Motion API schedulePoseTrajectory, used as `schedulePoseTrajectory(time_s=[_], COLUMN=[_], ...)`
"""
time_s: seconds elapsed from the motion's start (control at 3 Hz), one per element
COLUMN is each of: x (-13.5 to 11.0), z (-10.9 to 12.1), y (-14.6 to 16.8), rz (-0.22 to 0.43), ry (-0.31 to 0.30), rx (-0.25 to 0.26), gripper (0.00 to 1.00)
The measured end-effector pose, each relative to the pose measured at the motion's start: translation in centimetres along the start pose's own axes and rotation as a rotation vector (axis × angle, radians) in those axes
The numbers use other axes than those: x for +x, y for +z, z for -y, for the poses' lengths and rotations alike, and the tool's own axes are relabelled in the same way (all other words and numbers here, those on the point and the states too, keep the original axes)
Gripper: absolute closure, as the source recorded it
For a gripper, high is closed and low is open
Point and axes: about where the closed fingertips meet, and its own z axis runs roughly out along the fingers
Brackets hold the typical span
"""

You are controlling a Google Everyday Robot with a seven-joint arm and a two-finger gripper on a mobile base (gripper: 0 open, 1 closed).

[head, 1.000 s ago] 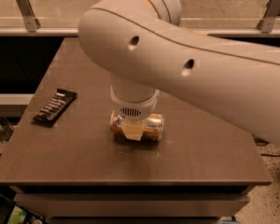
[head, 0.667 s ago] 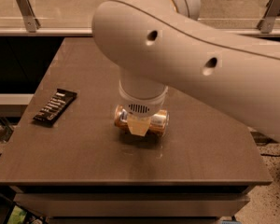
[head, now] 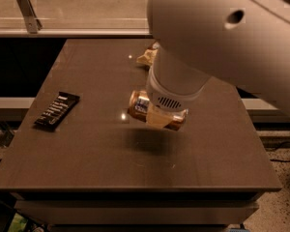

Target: Place orange can upright

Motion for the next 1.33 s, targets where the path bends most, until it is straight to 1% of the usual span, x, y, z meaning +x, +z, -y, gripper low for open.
schedulePoseTrajectory(time_s=[0.33,0.67,1.0,1.33], x=[0.7,1.5,2.4,3.0], z=[1.9,4.1,6.3,8.2], y=[-1.2,-1.8,-2.4,-2.5], rz=[0.102,0.208,0.311,0.387], ry=[0.018,0.007,-0.015,-0.014], rx=[0.009,-0.002,-0.004,-0.009], gripper=[1.00,1.00,1.00,1.00])
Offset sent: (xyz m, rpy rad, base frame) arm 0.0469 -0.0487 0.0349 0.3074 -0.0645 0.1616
